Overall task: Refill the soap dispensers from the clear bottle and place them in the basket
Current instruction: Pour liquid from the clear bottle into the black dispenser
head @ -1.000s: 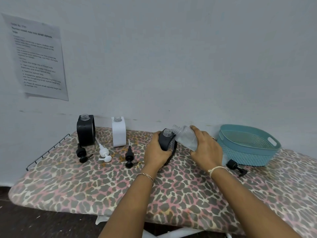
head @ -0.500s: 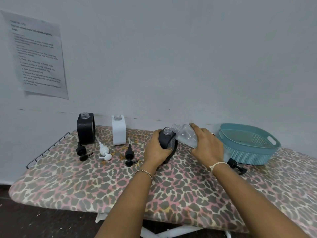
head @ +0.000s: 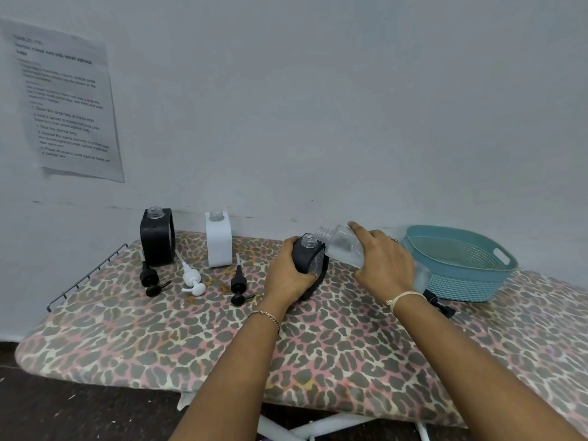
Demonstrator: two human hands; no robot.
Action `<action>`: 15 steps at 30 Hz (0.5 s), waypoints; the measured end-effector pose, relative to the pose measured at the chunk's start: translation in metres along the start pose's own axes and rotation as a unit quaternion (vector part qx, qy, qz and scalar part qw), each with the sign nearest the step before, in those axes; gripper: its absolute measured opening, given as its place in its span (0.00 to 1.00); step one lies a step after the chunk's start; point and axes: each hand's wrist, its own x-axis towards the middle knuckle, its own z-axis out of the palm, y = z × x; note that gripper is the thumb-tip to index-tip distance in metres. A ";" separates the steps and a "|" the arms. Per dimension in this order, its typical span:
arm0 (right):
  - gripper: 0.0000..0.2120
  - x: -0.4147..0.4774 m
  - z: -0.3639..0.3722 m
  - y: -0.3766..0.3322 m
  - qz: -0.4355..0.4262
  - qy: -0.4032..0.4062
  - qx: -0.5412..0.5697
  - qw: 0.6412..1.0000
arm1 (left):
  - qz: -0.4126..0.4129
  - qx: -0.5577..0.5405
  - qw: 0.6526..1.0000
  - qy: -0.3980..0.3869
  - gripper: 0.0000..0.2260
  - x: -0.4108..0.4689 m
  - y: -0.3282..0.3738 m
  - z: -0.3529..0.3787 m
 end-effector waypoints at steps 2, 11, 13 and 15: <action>0.40 0.001 0.000 0.000 -0.004 0.000 -0.010 1.000 | -0.002 0.000 1.000 -0.001 0.32 0.000 0.000 0.000; 0.40 0.003 0.000 0.000 -0.006 0.004 -0.012 1.000 | 0.000 0.007 1.000 -0.003 0.33 0.001 -0.002 -0.001; 0.40 0.004 0.000 0.000 -0.007 0.006 -0.017 1.000 | 0.000 0.006 1.000 -0.004 0.34 0.001 -0.002 -0.001; 0.40 0.004 0.000 0.000 -0.008 0.006 -0.019 1.000 | 0.001 0.001 1.000 -0.004 0.35 0.001 -0.003 -0.001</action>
